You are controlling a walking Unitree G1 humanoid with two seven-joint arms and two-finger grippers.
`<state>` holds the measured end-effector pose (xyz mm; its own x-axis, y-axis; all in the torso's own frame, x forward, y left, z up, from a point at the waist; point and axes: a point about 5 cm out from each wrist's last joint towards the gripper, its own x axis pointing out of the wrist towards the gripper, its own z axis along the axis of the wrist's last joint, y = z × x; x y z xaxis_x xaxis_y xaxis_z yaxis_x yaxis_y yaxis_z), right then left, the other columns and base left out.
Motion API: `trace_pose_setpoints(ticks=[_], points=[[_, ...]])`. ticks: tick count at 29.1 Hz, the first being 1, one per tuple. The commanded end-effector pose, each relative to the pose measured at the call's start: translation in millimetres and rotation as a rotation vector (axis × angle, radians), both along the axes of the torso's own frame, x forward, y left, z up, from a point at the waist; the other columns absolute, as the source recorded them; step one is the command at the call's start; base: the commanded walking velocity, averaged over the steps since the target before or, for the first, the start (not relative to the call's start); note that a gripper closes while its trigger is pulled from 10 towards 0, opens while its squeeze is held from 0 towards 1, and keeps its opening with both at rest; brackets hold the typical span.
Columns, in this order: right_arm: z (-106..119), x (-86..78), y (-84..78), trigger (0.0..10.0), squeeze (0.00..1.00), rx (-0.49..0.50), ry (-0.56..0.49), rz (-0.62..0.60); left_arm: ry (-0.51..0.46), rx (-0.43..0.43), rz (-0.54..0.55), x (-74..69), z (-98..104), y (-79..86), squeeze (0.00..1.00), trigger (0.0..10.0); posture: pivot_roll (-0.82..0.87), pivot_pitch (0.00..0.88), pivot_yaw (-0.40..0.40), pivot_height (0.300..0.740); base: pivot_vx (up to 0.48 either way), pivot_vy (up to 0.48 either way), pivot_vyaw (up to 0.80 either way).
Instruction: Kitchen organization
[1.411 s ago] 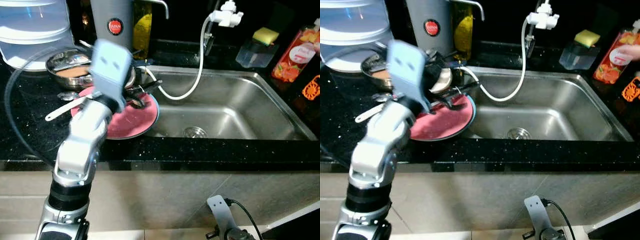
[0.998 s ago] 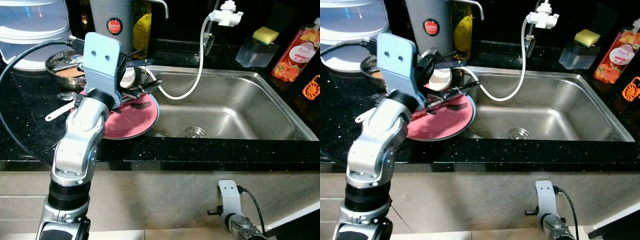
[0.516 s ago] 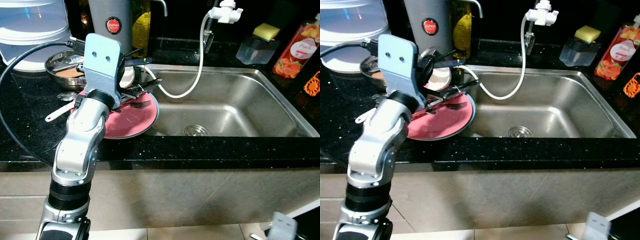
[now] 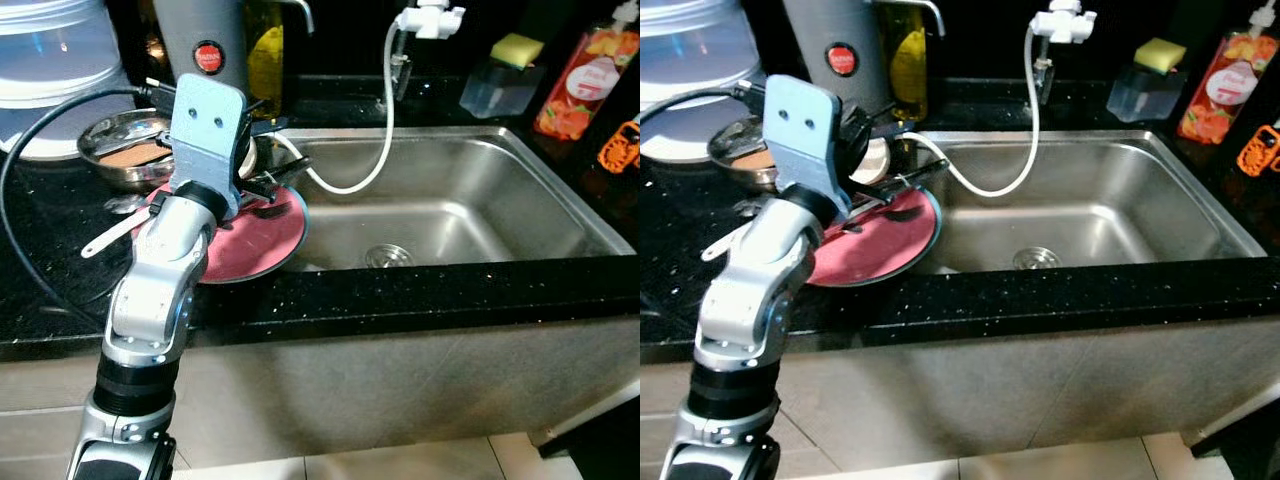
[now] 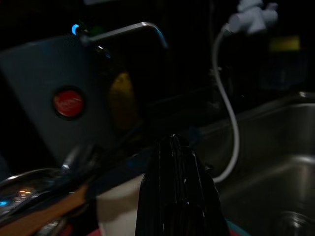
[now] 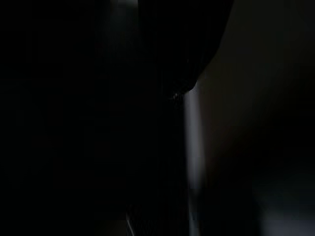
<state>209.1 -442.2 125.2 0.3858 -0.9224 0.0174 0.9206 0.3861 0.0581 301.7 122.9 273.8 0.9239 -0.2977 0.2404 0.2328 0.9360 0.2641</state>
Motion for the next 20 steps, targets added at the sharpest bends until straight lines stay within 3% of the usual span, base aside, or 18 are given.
trace_pose_setpoints(ticks=[1, 2, 3, 6, 8, 9, 10, 11, 12, 13, 15, 18, 20], points=[[33, 23.7, 12.2, 10.0, 0.0, -0.084, -0.136, 0.106, 0.011, 0.031, -0.002, 1.0, -3, 0.6, 0.0, 10.0, 0.14, 0.0, -0.028, 0.74, 0.0, 0.0, 0.0], [49, 33.9, 19.8, 10.0, 0.0, -0.121, -0.2, 0.157, 0.018, 0.035, -0.004, 1.3, -5, 0.5, 0.0, 10.0, 0.14, 0.0, -0.028, 0.74, 0.0, 0.0, 0.0], [49, 33.9, 19.8, 10.0, 0.0, -0.121, -0.2, 0.157, 0.018, 0.035, -0.004, 1.3, -5, 0.5, 0.0, 10.0, 0.14, 0.0, -0.028, 0.74, 0.0, 0.0, 0.0], [116, 70.5, 70.7, 10.0, 0.0, -0.261, -0.397, 0.473, 0.047, 0.068, 0.008, 2.3, -12, 3.9, 0.0, 10.0, 0.14, 0.0, -0.025, 0.74, 0.0, 0.0, 0.0], [142, 88.9, 116.5, 10.0, 0.0, -0.299, -0.459, 0.747, 0.047, 0.079, 0.012, 1.3, -13, 6.8, 0.0, 10.0, 0.14, 0.0, -0.028, 0.74, 0.0, 0.0, 0.0], [142, 88.9, 116.5, 10.0, 0.0, -0.299, -0.459, 0.747, 0.047, 0.079, 0.012, 1.3, -13, 6.8, 0.0, 10.0, 0.14, 0.0, -0.028, 0.74, 0.0, 0.0, 0.0], [149, 99.5, 146.3, 10.0, 0.0, -0.292, -0.469, 0.922, 0.047, 0.084, 0.015, 0.6, -14, 8.5, 0.0, 10.0, 0.14, 0.0, -0.028, 0.74, 0.0, 0.0, 0.0], [151, 103.9, 160.8, 10.0, 0.0, -0.296, -0.473, 0.994, 0.045, 0.086, 0.016, 0.2, -14, 8.9, 0.0, 10.0, 0.14, 0.0, -0.032, 0.74, 0.0, 0.0, 0.0], [151, 103.9, 160.8, 10.0, 0.0, -0.296, -0.473, 0.994, 0.045, 0.086, 0.016, 0.2, -14, 8.9, 0.0, 10.0, 0.14, 0.0, -0.032, 0.74, 0.0, 0.0, 0.0], [152, 110.5, 188.4, 10.0, 0.0, -0.282, -0.491, 1.119, 0.037, 0.089, 0.021, -0.5, -12, 9.9, 0.0, 10.0, 0.15, 0.0, -0.039, 0.74, 0.0, 0.0, 0.0], [154, 117.2, 217.9, 10.0, 0.0, -0.206, -0.544, 1.231, 0.024, 0.083, 0.032, -1.8, -9, 11.8, 0.0, 10.0, 0.16, 0.0, -0.046, 0.74, 0.0, 0.0, 0.0], [155, 119.8, 229.2, 10.0, 0.0, -0.169, -0.562, 1.273, 0.018, 0.079, 0.031, -2.8, -7, 12.4, 0.0, 10.0, 0.17, 0.0, -0.05, 0.74, 0.0, 0.0, 0.0], [156, 124.1, 249.9, 10.0, 0.0, -0.079, -0.592, 1.356, 0.01, 0.093, 0.022, -5.2, -5, 13.3, 0.0, 10.0, 0.18, 0.0, -0.055, 0.74, 0.0, 0.0, 0.0]])
